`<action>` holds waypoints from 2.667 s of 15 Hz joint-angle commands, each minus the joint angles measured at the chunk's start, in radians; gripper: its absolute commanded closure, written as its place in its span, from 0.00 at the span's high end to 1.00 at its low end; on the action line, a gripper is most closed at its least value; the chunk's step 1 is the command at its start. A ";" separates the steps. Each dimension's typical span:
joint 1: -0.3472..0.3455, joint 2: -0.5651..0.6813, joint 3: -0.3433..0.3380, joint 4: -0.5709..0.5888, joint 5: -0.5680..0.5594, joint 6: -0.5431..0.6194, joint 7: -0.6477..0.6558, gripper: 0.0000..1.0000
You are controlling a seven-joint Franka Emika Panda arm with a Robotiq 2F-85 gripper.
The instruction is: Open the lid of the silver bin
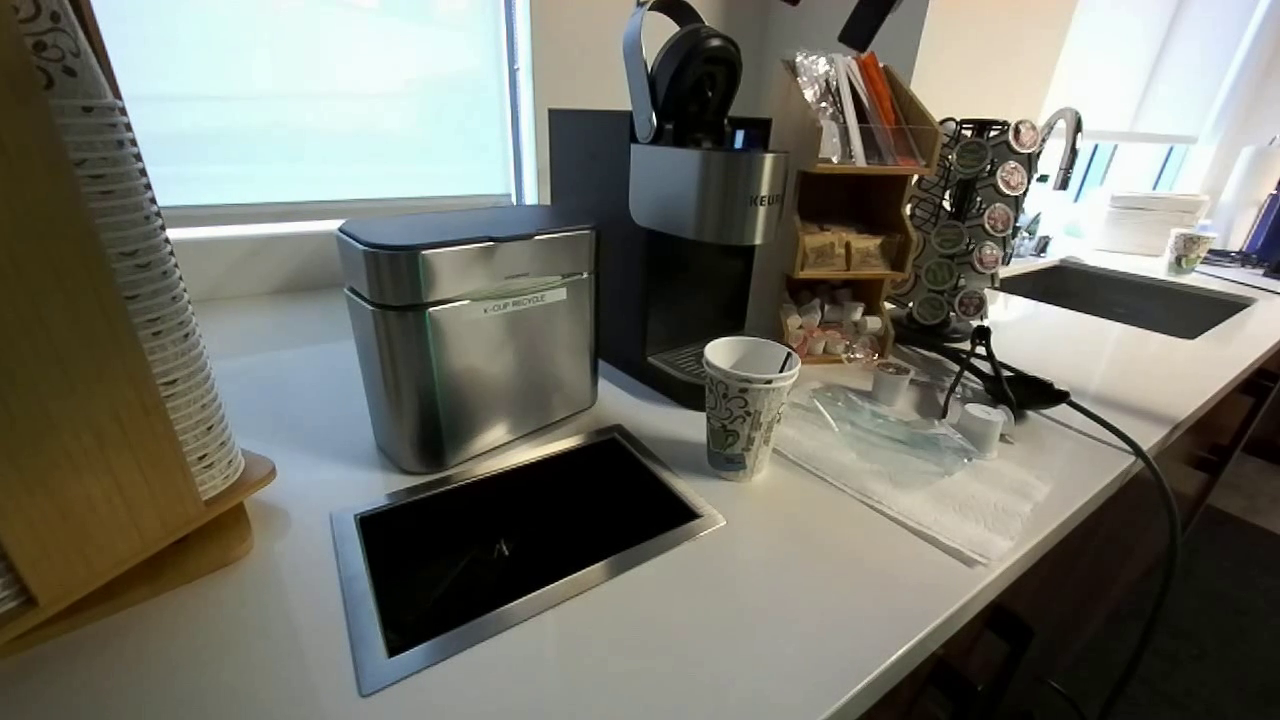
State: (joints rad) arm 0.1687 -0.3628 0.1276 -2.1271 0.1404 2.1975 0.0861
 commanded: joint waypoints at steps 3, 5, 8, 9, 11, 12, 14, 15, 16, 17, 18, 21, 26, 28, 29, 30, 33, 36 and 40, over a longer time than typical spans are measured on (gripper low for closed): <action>0.033 0.127 0.016 0.055 0.213 0.051 0.093 1.00; 0.046 0.189 0.036 0.068 0.295 0.073 0.128 1.00; 0.040 0.277 0.065 0.077 0.342 0.132 0.240 1.00; 0.037 0.303 0.076 0.073 0.326 0.159 0.297 1.00; 0.038 0.278 0.069 0.054 0.311 0.143 0.267 1.00; 0.038 0.298 0.070 0.056 0.308 0.150 0.276 1.00; 0.038 0.301 0.070 0.059 0.308 0.150 0.271 1.00; 0.038 0.296 0.070 0.060 0.308 0.150 0.271 1.00; 0.038 0.291 0.070 0.060 0.308 0.150 0.271 1.00; 0.038 0.288 0.070 0.060 0.308 0.150 0.271 1.00; 0.043 0.297 0.071 0.066 0.354 0.170 0.267 1.00; 0.061 0.305 0.083 0.040 0.506 0.271 0.308 1.00; 0.085 0.316 0.134 -0.009 0.628 0.509 0.449 1.00; 0.095 0.345 0.161 -0.030 0.553 0.621 0.605 1.00; 0.098 0.356 0.171 -0.055 0.510 0.680 0.686 1.00; 0.092 0.377 0.180 -0.070 0.460 0.733 0.760 1.00; 0.097 0.381 0.164 -0.072 0.421 0.720 0.786 1.00; 0.088 0.406 0.151 -0.096 0.364 0.723 0.860 1.00; 0.129 0.456 0.004 -0.151 -0.019 0.940 1.250 1.00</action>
State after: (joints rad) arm 0.2532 0.0608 0.2353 -2.2437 0.2986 3.0246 1.1404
